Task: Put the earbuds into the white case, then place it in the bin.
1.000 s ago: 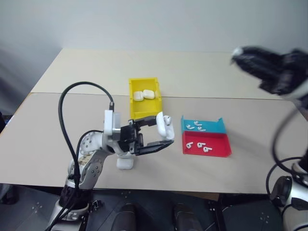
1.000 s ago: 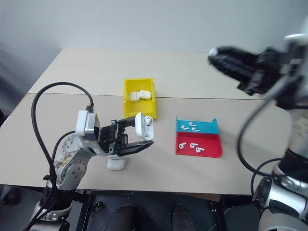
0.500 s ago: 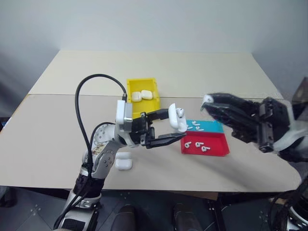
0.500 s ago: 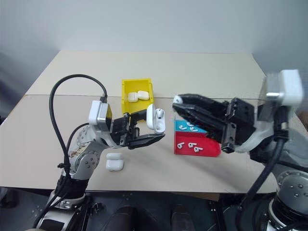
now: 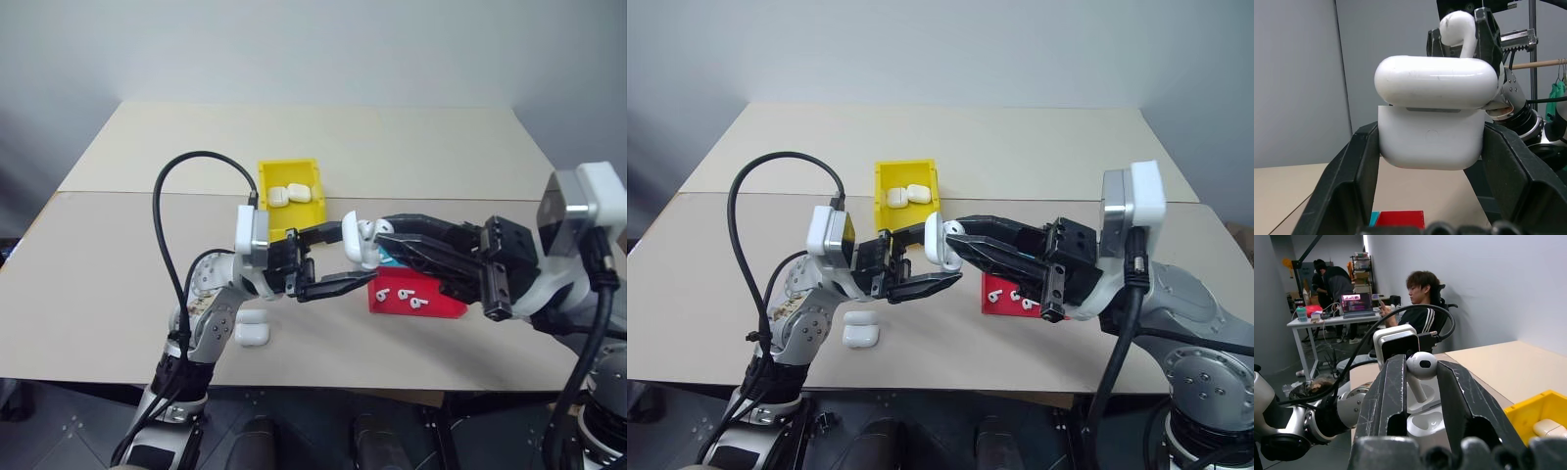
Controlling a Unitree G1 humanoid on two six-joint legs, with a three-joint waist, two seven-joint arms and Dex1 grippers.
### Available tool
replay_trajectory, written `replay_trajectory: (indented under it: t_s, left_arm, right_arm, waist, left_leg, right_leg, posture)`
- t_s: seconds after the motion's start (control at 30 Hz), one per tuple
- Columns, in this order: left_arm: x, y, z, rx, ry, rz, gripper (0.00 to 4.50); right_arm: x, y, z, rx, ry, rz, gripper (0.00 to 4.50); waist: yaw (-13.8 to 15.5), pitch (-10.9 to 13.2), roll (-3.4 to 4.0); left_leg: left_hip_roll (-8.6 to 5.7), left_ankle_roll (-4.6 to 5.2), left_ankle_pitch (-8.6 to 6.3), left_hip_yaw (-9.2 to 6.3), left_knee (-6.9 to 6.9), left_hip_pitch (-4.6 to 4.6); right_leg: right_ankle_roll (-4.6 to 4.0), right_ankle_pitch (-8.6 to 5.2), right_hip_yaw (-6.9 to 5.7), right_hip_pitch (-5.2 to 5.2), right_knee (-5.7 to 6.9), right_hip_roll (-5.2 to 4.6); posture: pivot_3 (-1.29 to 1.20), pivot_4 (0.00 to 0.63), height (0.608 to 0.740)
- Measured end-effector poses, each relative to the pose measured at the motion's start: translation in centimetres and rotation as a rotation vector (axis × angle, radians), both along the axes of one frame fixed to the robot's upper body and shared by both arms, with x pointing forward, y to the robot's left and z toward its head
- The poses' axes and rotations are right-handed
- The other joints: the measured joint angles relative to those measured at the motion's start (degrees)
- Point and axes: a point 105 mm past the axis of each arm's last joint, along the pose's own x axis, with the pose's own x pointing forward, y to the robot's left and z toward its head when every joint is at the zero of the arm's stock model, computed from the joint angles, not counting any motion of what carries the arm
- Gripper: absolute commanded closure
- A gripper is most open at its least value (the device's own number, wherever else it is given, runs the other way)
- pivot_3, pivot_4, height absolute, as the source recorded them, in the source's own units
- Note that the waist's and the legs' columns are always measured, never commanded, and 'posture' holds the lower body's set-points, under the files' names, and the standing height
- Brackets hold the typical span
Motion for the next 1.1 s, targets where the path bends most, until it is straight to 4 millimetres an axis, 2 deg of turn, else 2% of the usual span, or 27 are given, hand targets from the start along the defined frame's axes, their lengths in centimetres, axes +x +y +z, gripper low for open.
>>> replay_trajectory:
  t_s: [0.7, 1.07, 1.1]
  left_arm:
    - [0.1, -0.3, 0.0, -0.01, -0.015, 0.014, 1.7]
    - [0.1, -0.3, 0.0, -0.008, -0.015, 0.013, 1.7]
    - [0.1, -0.3, 0.0, -0.008, -0.015, 0.012, 1.7]
  right_arm:
    - [0.5, -0.1, -2.2, -0.076, 0.046, -0.029, 3.37]
    - [0.5, -0.1, -2.3, -0.081, 0.026, -0.037, 3.37]
    - [0.5, -0.1, -2.3, -0.081, 0.021, -0.037, 2.95]
  waist:
    - [0.0, 0.0, 0.0]
    - [0.0, 0.0, -0.01]
    - [0.0, 0.0, -0.01]
  left_leg:
    - [0.0, 0.0, 0.0, 0.0, 0.0, -0.01]
    - [0.0, 0.0, 0.0, 0.0, 0.0, -0.02]
    - [0.0, 0.0, 0.0, 0.0, 0.0, -0.02]
  right_leg:
    - [0.0, 0.0, 0.0, 0.0, -0.04, 0.0]
    - [0.0, 0.0, 0.0, 0.0, -0.04, 0.0]
    - [0.0, 0.0, 0.0, 0.0, -0.04, 0.0]
  posture:
    - [0.0, 0.15, 0.74]
    - [0.0, 0.15, 0.74]
    - [0.0, 0.15, 0.74]
